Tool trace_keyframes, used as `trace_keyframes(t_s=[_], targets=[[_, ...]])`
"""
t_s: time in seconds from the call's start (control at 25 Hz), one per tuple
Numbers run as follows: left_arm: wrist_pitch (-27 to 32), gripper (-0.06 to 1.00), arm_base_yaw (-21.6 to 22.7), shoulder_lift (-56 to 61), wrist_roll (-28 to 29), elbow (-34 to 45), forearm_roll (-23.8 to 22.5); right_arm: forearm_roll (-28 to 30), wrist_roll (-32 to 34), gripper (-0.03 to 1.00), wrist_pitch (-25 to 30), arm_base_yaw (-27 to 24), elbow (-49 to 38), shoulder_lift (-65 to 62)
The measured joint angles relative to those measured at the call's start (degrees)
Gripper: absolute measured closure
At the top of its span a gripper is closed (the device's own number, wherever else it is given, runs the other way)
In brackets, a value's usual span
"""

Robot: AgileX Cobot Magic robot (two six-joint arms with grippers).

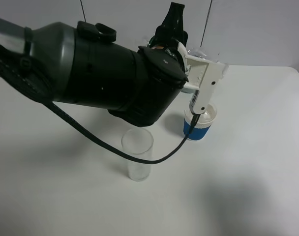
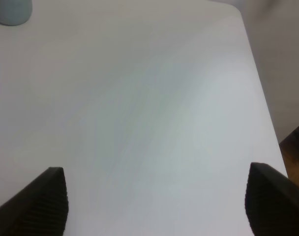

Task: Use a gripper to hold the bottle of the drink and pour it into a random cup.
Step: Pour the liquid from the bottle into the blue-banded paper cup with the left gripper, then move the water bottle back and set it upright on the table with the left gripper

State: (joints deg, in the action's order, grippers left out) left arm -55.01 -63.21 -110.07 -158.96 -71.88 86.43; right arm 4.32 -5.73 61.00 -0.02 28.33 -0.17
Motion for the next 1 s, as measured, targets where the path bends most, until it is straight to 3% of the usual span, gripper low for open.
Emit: trace_keyframes(t_s=[0.36,0.52,0.68,0.8,1.0], targets=[[10.5,0.48,0.0,5.3,17.2,0.0,0.7,0.0,0.1,0.23,0.0,0.0,0.0,0.0],[15.7,0.48,0.0,7.6,31.4,0.0,-2.7,0.0,0.2,0.23,0.0,0.0,0.0,0.0],[22.0,0.48,0.8,10.2,51.5,0.0,-12.5,0.0,0.3,0.23,0.0,0.0,0.0,0.0],[28.1,0.48,2.6,12.3,68.7,0.0,-23.6,0.0,0.3,0.23,0.0,0.0,0.0,0.0],[38.8,0.48,7.2,14.5,98.7,0.0,-46.2,0.0,0.4,0.23,0.0,0.0,0.0,0.0]])
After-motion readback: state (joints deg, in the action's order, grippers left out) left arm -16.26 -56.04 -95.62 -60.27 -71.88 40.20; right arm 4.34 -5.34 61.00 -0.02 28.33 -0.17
